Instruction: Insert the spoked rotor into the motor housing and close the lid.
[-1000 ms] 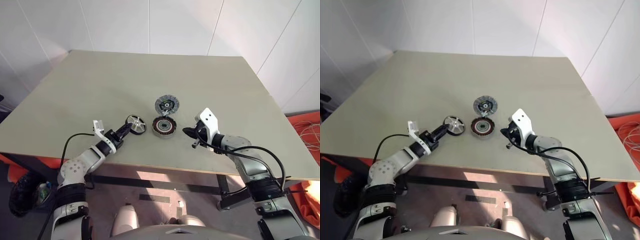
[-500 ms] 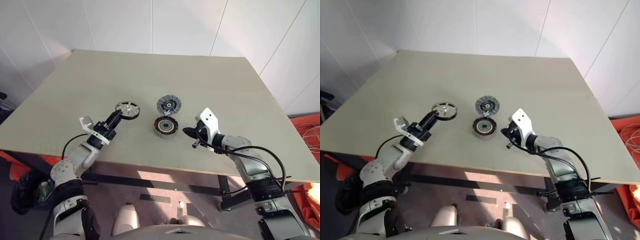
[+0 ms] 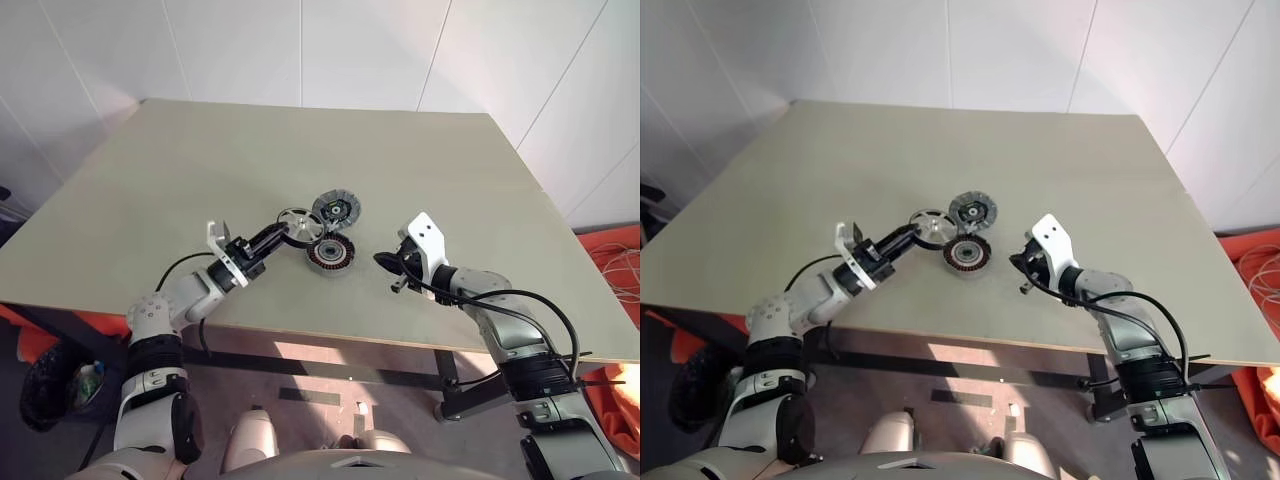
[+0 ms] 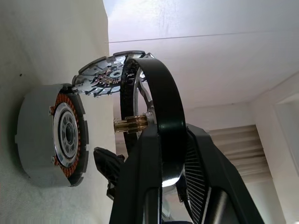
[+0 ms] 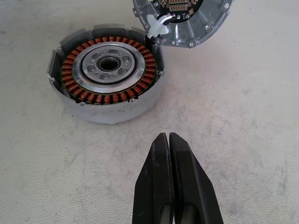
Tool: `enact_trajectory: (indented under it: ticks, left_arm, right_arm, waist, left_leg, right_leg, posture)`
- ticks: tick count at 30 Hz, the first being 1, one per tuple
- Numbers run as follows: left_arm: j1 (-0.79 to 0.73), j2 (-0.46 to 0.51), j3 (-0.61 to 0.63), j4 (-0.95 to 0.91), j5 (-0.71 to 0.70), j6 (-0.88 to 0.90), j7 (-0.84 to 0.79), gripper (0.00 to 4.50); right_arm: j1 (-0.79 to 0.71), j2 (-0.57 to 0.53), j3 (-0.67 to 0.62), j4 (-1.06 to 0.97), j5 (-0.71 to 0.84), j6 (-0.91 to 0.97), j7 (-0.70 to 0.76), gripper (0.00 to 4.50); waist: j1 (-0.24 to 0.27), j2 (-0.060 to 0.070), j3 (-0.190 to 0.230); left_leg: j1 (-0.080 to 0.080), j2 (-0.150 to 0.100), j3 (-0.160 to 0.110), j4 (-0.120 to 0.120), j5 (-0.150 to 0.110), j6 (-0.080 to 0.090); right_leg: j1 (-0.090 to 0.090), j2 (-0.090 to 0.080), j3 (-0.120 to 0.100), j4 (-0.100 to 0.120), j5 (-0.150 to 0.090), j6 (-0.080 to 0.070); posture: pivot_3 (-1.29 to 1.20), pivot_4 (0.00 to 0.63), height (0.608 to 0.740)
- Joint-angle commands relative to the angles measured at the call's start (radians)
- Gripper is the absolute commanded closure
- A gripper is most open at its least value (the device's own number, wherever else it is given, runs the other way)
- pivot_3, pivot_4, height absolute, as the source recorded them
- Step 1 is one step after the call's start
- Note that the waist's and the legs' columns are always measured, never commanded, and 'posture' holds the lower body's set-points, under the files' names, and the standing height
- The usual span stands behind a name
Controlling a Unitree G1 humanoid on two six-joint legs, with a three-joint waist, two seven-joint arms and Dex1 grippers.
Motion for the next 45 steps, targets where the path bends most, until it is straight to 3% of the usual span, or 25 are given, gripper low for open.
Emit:
enact_trajectory:
  ticks: [1,21,45]
  left_arm:
    - [-0.031,-0.010,-0.015,0.001,0.008,0.011,-0.020,4.14]
    - [-0.152,-0.068,-0.068,0.202,0.227,-0.031,-0.108,4.14]
    - [-0.198,-0.101,-0.030,0.298,0.366,-0.126,-0.140,4.14]
  right_arm:
    - [-0.009,-0.005,-0.024,-0.053,0.011,-0.014,-0.006,4.50]
    - [0.000,0.001,-0.023,-0.068,0.014,-0.008,-0.014,4.50]
    - [-0.006,0.007,-0.018,-0.062,0.013,-0.012,-0.016,4.50]
  waist:
    - [0.000,0.000,0.000]
    - [0.006,0.000,0.000]
    - [0.022,0.000,0.000]
  left_leg:
    - [0.000,0.000,0.000,0.000,0.000,0.000]
    - [-0.001,0.000,0.000,0.000,0.000,0.000]
    - [0.000,-0.002,0.000,0.000,0.000,0.000]
  right_leg:
    - [0.000,0.000,0.000,0.000,0.000,0.000]
    - [0.000,0.000,0.000,0.000,0.000,0.000]
    - [0.000,-0.002,0.000,0.000,0.000,0.000]
  posture:
    - [0.00,0.000,0.740]
    - [0.00,0.000,0.740]
    - [0.00,0.000,0.740]
